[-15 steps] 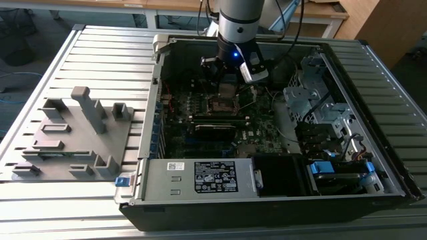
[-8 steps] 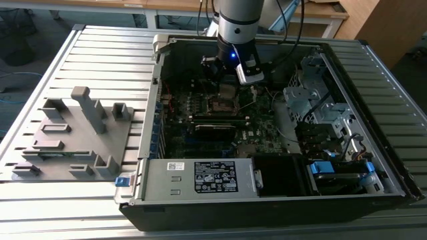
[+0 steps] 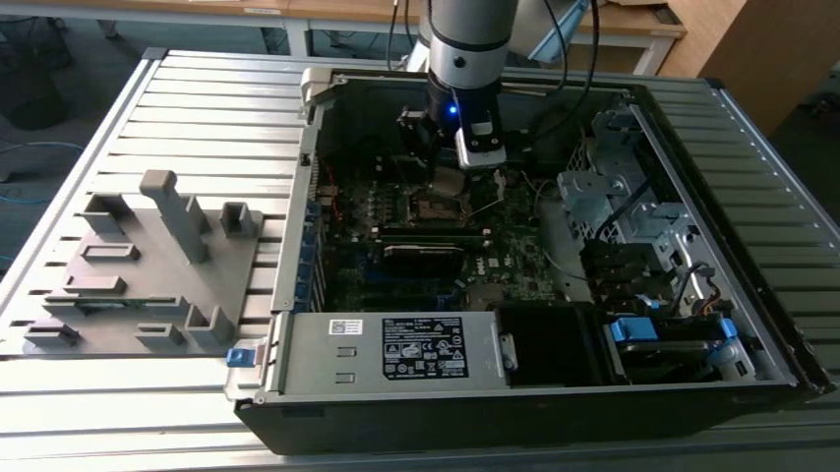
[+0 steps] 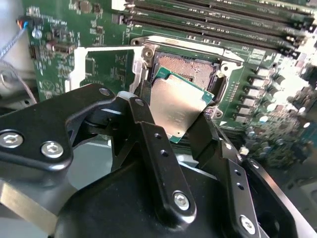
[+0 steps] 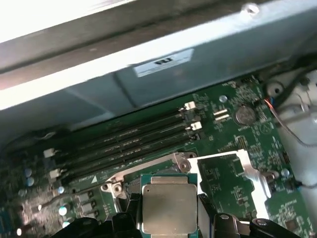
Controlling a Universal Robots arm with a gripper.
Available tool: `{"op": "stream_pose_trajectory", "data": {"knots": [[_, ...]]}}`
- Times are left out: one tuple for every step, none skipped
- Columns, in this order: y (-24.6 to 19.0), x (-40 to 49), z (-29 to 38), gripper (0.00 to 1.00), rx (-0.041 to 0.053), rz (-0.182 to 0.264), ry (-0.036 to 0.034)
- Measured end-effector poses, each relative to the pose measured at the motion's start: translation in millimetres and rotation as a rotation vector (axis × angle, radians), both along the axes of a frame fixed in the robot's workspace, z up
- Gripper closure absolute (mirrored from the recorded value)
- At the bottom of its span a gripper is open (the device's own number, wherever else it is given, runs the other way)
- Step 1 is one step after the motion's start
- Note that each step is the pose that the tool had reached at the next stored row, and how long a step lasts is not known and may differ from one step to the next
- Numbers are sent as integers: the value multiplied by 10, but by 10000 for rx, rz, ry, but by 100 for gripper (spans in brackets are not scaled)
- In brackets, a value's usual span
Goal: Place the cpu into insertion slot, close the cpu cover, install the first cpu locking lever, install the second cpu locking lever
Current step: 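Place the cpu into insertion slot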
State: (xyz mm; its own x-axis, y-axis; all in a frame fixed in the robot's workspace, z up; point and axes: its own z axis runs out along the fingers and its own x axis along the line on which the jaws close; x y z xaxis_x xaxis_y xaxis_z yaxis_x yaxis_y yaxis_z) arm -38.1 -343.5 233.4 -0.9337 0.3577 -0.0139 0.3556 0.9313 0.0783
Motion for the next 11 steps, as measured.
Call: {"op": "stream_pose_trajectory", "data": {"knots": [[0, 0, -3, 46, 0, -179, 0], [0, 0, -5, 46, -1, -359, 0], [0, 0, -7, 46, -2, -545, 1], [0, 0, -8, 46, -3, -724, 1], [0, 0, -8, 46, -3, -829, 1], [0, 0, -9, 46, -2, -841, 1], [0, 0, -9, 46, -2, -843, 0], [0, 0, -9, 46, -2, -845, 0], [0, 0, -9, 46, -2, -847, 0], [0, 0, -9, 46, -2, -848, 0], [0, 0, -9, 46, -2, -850, 0]]}}
